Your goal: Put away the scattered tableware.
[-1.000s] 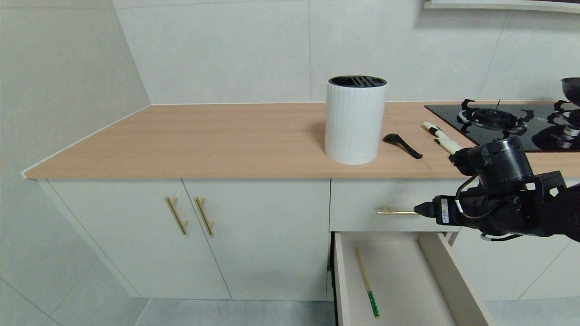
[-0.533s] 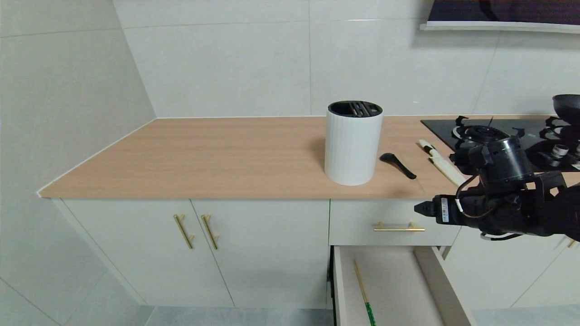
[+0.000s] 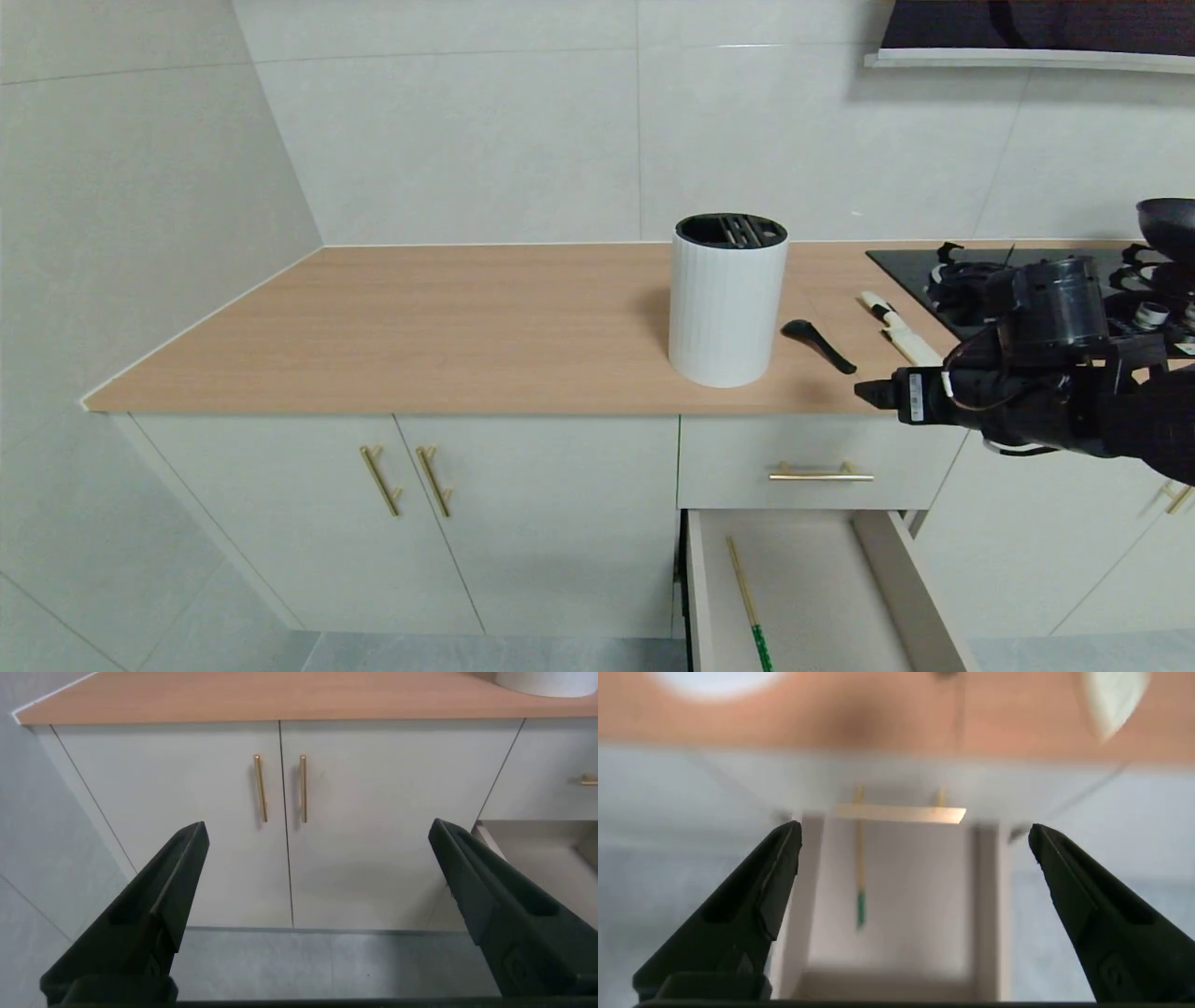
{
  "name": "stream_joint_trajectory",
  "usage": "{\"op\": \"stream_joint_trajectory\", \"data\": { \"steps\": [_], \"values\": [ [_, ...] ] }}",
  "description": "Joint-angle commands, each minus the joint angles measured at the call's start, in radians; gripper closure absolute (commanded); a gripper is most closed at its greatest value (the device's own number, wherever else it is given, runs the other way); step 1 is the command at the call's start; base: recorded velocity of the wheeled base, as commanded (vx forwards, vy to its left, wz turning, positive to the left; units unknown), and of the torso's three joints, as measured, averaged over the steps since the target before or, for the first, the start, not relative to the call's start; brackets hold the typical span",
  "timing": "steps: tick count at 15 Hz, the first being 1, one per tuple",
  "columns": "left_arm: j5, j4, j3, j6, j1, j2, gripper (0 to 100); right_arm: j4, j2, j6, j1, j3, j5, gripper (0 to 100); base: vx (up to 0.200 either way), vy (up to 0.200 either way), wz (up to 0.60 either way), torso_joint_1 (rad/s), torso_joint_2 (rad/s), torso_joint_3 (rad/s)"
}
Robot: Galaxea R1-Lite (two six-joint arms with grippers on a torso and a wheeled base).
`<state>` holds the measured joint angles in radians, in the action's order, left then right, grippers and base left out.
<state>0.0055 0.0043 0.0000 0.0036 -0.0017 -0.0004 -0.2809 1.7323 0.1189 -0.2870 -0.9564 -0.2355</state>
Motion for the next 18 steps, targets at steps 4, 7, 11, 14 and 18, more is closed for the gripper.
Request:
{"op": "stream_joint_trajectory", "data": {
  "steps": [4, 7, 11, 14, 18],
  "values": [
    [0.001, 0.0, 0.0, 0.001, 0.0, 0.0, 0, -0.098, 0.19, -0.093, 0.115, -0.205, 0.143, 0, 0.0, 0.0, 0.0, 0.0, 0.0, 0.0],
    [0.001, 0.0, 0.0, 0.001, 0.0, 0.0, 0, -0.104, 0.266, -0.122, 0.138, -0.298, 0.228, 0, 0.0, 0.0, 0.0, 0.0, 0.0, 0.0],
    [0.001, 0.0, 0.0, 0.001, 0.0, 0.0, 0, -0.101, 0.355, -0.183, 0.158, -0.412, 0.328, 0, 0.0, 0.0, 0.0, 0.0, 0.0, 0.0],
    [0.001, 0.0, 0.0, -0.001, 0.0, 0.0, 0, -0.103, 0.421, -0.194, 0.158, -0.472, 0.351, 0, 0.0, 0.0, 0.0, 0.0, 0.0, 0.0],
    [0.001, 0.0, 0.0, -0.001, 0.0, 0.0, 0, -0.124, 0.483, -0.243, 0.157, -0.473, 0.374, 0, 0.0, 0.0, 0.0, 0.0, 0.0, 0.0]
  ]
}}
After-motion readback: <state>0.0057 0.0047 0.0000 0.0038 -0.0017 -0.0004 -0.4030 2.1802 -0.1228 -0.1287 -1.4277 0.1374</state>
